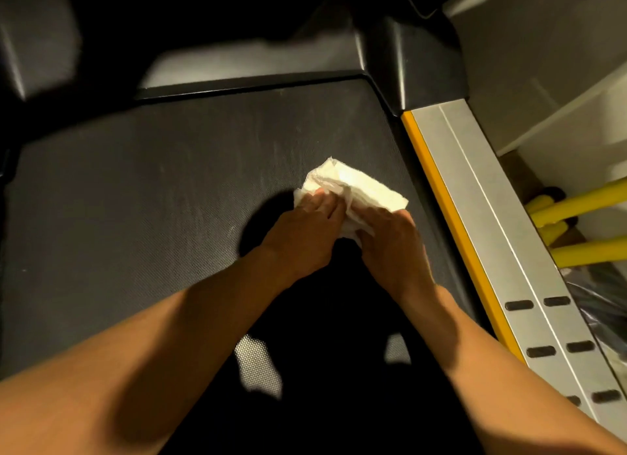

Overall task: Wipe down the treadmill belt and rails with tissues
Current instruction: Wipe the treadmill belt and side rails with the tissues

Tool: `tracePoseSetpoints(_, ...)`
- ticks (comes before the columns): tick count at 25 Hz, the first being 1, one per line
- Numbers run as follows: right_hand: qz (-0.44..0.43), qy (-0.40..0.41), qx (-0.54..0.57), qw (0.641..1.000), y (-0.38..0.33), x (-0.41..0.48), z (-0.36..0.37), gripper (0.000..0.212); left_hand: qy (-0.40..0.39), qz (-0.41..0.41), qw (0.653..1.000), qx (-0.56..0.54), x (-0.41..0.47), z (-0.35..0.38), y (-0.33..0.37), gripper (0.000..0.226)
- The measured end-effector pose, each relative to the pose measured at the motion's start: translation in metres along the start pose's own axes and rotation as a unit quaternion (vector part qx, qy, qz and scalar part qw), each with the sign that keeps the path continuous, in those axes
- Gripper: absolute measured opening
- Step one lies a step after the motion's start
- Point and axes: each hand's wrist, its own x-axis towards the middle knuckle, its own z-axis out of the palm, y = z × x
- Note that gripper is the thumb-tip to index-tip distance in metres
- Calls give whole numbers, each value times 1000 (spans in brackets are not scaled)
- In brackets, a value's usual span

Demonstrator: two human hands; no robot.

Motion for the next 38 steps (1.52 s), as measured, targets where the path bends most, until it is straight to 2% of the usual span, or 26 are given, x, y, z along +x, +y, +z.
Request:
tracePoseSetpoints(1,67,34,123,989,-5,0,-3,32,12,8,1000,-7,9,2,10,66)
tracePoseSetpoints(3,267,109,362,886,1,4,0,32,0,-2,1000,-22,32,-5,25,58)
tracePoseSetpoints(4,319,129,328,880,6,12,0,33,-12,-8,999,-36,44,-10,28,52)
tracePoseSetpoints(5,285,107,225,926,3,20,-4,34,-16,-16,998,-54,53,-13,27,46)
tracePoseSetpoints(6,245,46,93,964,-2,23,-9,35,-28,-20,998,-57,55,-16,25,41)
tracePoseSetpoints(7,214,14,35,976,3,18,-8,38,-25,-12,999,-39,52,-14,21,37)
tracePoseSetpoints(8,191,-25,29,981,10,13,-12,39,-13,5,1000,-17,46,-13,18,37)
tracePoseSetpoints(9,226,-4,118,967,12,8,-18,36,-4,25,1000,1,41,-12,19,40)
tracePoseSetpoints(10,261,27,226,938,15,-1,-24,30,-10,37,999,9,35,-10,26,45)
tracePoseSetpoints(11,275,53,393,876,14,-8,-28,21,-23,36,999,13,31,-5,37,51)
tracePoseSetpoints(12,313,79,506,800,17,-14,-31,15,-29,27,999,11,28,-1,49,55)
tracePoseSetpoints(13,307,69,520,794,22,-16,-30,14,-32,12,999,-2,29,-1,59,55)
tracePoseSetpoints(14,294,68,421,855,24,-13,-26,17,-44,2,999,-17,30,-6,62,52)
tracePoseSetpoints(15,245,66,248,935,20,-10,-21,22,-55,-10,998,-37,32,-14,59,47)
tracePoseSetpoints(16,158,25,43,986,13,-6,-13,29,-66,-26,996,-55,31,-20,50,42)
tracePoseSetpoints(17,99,-8,-108,989,5,-2,-3,34,-67,-45,995,-65,27,-23,37,39)
tracePoseSetpoints(18,72,-34,-164,983,-2,-3,8,38,-65,-58,994,-62,17,-24,25,39)
tracePoseSetpoints(21,23,-30,-142,989,-12,-34,25,50,-34,-18,999,14,-25,-7,6,60)
tracePoseSetpoints(23,9,-19,-153,988,-4,-50,22,50,-18,-14,1000,19,-51,10,8,67)
tracePoseSetpoints(25,-32,-16,-168,985,4,-40,21,45,9,-37,999,-8,-52,19,7,60)
tracePoseSetpoints(28,-47,-104,-147,982,-17,-11,38,44,13,-70,997,12,-48,8,-8,52)
tracePoseSetpoints(30,-77,-133,-132,979,-41,-19,50,41,9,-87,996,-12,-64,5,-27,49)
tracePoseSetpoints(33,-108,-100,-92,985,-56,-62,54,44,46,-55,997,-19,-119,24,-29,57)
tracePoseSetpoints(35,-133,-97,-104,981,-51,-79,53,46,14,-46,999,15,-141,31,-21,61)
tracePoseSetpoints(37,-108,-127,-100,981,-60,-73,59,45,13,-70,997,4,-131,25,-26,59)
tracePoseSetpoints(38,-65,-136,-63,987,-73,-62,63,42,6,-104,995,-5,-125,15,-31,55)
